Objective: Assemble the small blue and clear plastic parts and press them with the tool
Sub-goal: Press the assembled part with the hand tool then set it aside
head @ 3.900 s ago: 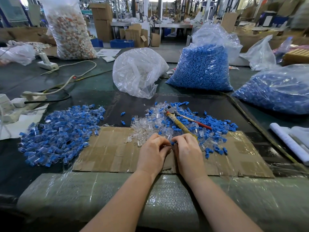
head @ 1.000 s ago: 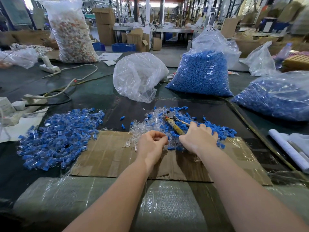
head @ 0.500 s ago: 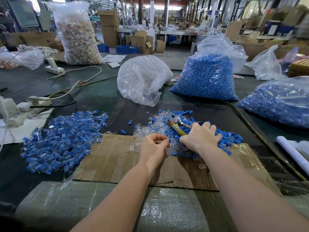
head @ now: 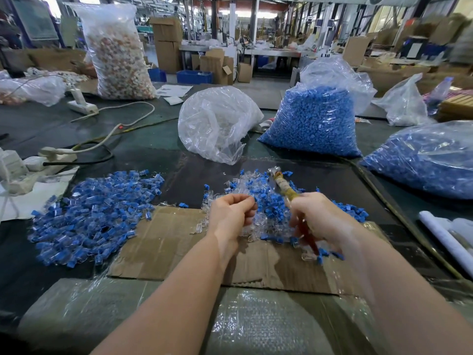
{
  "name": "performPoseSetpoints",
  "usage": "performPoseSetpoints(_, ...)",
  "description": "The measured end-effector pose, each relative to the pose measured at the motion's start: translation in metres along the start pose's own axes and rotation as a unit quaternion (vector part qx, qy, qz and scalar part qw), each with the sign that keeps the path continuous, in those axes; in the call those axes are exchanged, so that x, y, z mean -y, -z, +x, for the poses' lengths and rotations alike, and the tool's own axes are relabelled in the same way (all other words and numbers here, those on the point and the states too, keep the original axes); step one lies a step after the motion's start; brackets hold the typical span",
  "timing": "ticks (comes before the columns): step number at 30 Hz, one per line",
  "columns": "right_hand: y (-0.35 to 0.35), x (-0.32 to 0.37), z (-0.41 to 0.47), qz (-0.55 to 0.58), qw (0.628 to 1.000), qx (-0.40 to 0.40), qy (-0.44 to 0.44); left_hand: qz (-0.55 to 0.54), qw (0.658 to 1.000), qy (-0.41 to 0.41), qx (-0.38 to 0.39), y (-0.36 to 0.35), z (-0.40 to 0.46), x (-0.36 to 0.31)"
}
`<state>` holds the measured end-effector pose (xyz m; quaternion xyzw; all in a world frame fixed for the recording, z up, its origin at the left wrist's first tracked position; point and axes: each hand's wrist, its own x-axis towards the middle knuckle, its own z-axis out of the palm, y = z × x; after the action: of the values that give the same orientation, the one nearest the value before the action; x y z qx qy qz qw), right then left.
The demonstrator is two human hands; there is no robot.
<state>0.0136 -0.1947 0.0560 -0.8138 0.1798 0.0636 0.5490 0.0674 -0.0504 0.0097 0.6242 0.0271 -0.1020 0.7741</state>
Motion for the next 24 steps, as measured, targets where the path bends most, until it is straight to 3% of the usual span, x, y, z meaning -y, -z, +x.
performPoseSetpoints(5,0.003,-0.008,-0.019,0.026,0.995,0.08,-0.049,-0.016,1.0,0.01,-0.01,-0.003,0.006,0.0)
performPoseSetpoints(24,-0.007,-0.008,-0.034,-0.063,0.992,0.108,-0.026,-0.02,0.998,0.025,-0.054,-0.006,0.005,0.005)
